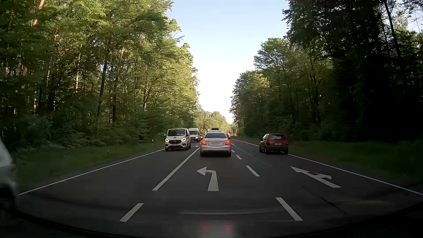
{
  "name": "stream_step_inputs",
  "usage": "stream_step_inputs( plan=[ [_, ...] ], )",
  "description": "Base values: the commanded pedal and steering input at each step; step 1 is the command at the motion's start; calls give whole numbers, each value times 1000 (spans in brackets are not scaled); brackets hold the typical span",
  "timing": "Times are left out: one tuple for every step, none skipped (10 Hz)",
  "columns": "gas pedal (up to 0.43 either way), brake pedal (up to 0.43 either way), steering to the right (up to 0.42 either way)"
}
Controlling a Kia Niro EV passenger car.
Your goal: Follow the waypoints while adhering to traffic rules and regulations
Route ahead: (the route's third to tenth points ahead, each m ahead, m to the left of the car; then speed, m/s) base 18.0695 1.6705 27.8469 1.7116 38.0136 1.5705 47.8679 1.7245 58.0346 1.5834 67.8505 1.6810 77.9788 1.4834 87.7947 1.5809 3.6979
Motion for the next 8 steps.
stream_step_inputs(
  plan=[
    [0,0,11],
    [0,0,10],
    [0,0,8],
    [0,0,6],
    [0,0,6],
    [0,0,6],
    [0,0,5],
    [0,0,5]
  ],
)
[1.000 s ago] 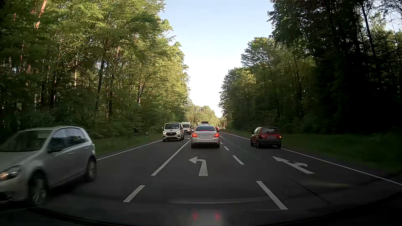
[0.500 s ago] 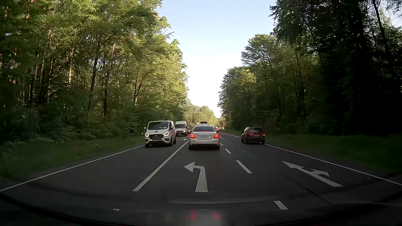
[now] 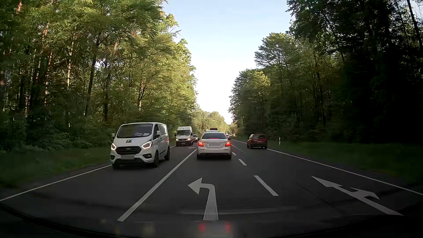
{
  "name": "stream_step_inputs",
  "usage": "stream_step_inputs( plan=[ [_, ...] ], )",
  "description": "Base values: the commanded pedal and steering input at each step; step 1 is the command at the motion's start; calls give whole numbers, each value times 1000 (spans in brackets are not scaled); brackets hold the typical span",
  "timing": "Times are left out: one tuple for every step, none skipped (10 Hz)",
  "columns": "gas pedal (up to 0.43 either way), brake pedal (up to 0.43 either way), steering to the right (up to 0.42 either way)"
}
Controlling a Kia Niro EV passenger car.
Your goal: Follow the waypoints while adhering to traffic rules and regulations
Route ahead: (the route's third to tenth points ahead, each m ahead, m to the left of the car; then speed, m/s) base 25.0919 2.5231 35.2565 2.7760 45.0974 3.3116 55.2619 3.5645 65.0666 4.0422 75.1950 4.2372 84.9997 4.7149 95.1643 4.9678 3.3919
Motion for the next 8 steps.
stream_step_inputs(
  plan=[
    [0,0,5],
    [0,0,5],
    [0,0,4],
    [0,0,2],
    [0,0,2],
    [0,0,2],
    [0,0,2],
    [0,0,1]
  ],
)
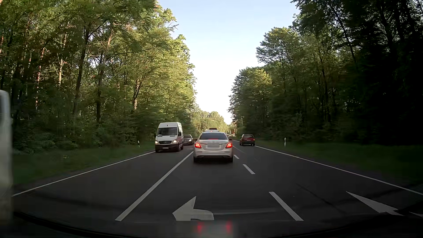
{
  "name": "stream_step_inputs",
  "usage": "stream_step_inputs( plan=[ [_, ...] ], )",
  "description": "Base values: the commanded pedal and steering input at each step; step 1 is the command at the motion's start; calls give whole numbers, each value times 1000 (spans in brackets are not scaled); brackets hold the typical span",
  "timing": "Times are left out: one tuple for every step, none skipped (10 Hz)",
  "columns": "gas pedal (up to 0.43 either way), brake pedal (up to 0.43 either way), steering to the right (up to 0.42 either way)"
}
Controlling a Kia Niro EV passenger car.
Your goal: Follow the waypoints while adhering to traffic rules and regulations
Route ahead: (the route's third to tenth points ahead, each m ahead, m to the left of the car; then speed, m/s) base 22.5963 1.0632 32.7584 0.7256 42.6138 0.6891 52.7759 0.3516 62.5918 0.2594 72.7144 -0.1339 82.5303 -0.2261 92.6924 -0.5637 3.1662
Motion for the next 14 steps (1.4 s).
stream_step_inputs(
  plan=[
    [0,0,0],
    [0,0,0],
    [0,0,-1],
    [0,0,-2],
    [0,0,-2],
    [0,0,-3],
    [0,0,-3],
    [0,0,-4],
    [0,0,-5],
    [0,0,-5],
    [0,0,-5],
    [0,0,-5],
    [0,0,-5],
    [0,0,-5]
  ],
)
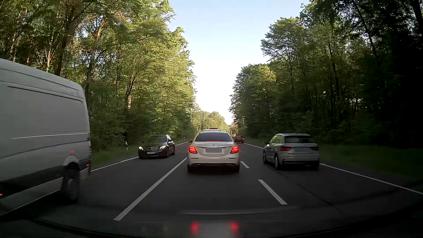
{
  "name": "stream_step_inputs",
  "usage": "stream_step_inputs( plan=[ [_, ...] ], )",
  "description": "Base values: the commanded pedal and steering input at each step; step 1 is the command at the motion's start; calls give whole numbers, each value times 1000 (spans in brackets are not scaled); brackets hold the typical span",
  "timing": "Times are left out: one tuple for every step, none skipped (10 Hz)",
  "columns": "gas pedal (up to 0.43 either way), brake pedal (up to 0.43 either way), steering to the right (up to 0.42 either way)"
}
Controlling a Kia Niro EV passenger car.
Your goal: Follow the waypoints while adhering to traffic rules and regulations
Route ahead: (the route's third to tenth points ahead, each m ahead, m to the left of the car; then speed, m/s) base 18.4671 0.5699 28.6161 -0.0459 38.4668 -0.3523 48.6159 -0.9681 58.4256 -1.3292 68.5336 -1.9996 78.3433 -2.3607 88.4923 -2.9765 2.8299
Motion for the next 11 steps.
stream_step_inputs(
  plan=[
    [0,0,-5],
    [0,0,-5],
    [0,0,-5],
    [0,0,-5],
    [0,0,-5],
    [0,0,-5],
    [0,0,-5],
    [0,0,-5],
    [0,0,-5],
    [0,0,-5],
    [0,55,-4]
  ],
)
